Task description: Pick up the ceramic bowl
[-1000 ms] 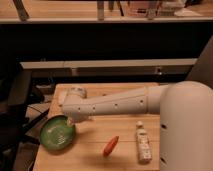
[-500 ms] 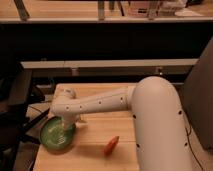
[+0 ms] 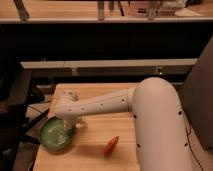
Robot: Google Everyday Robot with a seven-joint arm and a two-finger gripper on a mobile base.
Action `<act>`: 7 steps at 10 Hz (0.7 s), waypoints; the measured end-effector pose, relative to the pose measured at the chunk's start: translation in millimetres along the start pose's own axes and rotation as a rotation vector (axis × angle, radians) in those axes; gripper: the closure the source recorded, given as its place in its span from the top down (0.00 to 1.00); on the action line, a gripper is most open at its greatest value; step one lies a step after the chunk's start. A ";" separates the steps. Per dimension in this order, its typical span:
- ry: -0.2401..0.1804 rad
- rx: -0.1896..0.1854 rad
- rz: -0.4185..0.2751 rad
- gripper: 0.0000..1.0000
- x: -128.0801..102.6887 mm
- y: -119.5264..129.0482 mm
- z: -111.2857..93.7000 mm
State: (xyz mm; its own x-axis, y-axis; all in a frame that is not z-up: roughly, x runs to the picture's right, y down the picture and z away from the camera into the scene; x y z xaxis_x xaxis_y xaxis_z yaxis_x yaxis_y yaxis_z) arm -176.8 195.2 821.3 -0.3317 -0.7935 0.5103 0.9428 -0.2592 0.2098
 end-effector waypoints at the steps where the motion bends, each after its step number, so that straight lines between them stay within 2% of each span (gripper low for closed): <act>1: -0.004 -0.003 -0.002 0.45 0.5 1.4 -3.5; 4: 0.000 -0.005 -0.006 0.17 1.2 3.5 2.5; 5: 0.007 -0.004 -0.008 0.08 3.1 5.0 -1.0; 7: 0.028 -0.003 -0.010 0.01 8.0 12.3 -18.6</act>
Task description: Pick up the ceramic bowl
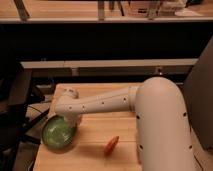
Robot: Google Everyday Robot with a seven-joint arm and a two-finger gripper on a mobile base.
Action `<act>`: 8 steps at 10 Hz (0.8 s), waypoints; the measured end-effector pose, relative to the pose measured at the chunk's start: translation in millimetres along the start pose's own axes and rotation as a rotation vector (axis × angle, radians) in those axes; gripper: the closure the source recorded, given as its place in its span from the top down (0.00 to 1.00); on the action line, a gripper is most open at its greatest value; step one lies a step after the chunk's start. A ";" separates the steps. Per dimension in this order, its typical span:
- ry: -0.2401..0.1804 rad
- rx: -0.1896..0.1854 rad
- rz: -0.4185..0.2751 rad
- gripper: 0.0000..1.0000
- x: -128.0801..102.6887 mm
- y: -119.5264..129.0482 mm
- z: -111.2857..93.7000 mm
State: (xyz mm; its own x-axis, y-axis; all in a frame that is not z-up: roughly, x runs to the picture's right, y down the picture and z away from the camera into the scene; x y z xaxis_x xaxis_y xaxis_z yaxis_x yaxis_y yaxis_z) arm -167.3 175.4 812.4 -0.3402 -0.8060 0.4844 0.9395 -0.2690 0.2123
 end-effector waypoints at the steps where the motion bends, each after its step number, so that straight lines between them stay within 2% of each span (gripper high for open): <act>1: 0.006 -0.004 0.000 0.01 1.9 5.1 -9.9; 5: 0.017 -0.012 -0.007 0.01 4.7 11.9 -16.5; 8: 0.031 -0.014 -0.008 0.01 9.8 29.2 -28.8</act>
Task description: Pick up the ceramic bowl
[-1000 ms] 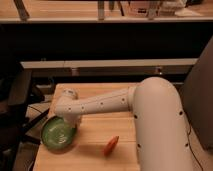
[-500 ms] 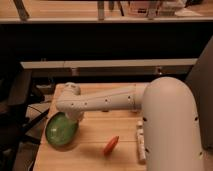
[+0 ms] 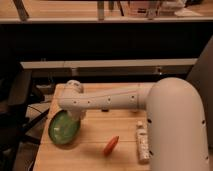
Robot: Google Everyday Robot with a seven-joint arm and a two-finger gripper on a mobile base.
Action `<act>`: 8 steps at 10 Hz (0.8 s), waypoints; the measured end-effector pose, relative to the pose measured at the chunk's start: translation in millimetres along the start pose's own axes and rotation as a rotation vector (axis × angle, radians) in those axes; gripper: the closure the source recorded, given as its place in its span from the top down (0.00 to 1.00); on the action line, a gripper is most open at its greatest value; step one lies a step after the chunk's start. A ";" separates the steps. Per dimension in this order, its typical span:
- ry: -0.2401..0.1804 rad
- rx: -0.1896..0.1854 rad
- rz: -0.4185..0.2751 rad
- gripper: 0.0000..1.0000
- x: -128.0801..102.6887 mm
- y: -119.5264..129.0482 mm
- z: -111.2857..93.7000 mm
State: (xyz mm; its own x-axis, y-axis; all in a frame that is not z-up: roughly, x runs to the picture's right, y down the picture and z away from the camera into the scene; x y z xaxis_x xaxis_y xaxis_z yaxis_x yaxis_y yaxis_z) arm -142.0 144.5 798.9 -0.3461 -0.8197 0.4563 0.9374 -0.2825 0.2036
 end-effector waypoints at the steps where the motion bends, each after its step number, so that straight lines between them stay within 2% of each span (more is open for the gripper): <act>1: 0.004 0.001 -0.001 0.01 2.0 0.4 -2.8; 8: 0.015 0.000 -0.035 0.01 8.0 17.7 -8.5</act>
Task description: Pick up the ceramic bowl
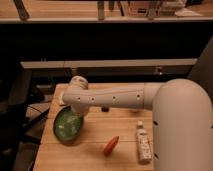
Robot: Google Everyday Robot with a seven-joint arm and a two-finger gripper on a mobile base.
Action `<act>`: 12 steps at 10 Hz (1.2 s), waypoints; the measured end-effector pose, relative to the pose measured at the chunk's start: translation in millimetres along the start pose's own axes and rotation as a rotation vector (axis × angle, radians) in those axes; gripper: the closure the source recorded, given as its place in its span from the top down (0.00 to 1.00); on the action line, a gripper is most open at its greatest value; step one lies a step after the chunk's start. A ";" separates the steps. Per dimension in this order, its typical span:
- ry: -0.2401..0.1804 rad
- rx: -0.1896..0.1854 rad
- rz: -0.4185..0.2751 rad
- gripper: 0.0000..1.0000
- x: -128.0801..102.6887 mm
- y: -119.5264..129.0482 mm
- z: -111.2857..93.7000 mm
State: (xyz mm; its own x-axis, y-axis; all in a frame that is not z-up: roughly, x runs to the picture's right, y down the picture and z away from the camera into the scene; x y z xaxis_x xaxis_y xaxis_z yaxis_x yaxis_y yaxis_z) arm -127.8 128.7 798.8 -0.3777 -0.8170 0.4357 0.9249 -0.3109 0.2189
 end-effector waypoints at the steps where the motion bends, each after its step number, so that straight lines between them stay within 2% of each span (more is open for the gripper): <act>1: 0.002 0.000 -0.006 0.01 0.7 2.4 -0.8; 12: 0.004 0.000 -0.061 0.01 5.4 37.3 -14.5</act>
State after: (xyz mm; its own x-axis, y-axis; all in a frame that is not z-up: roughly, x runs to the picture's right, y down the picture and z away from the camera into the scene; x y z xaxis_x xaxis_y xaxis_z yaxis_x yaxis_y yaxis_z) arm -94.7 105.7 796.6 -0.4332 -0.7985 0.4180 0.9002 -0.3598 0.2454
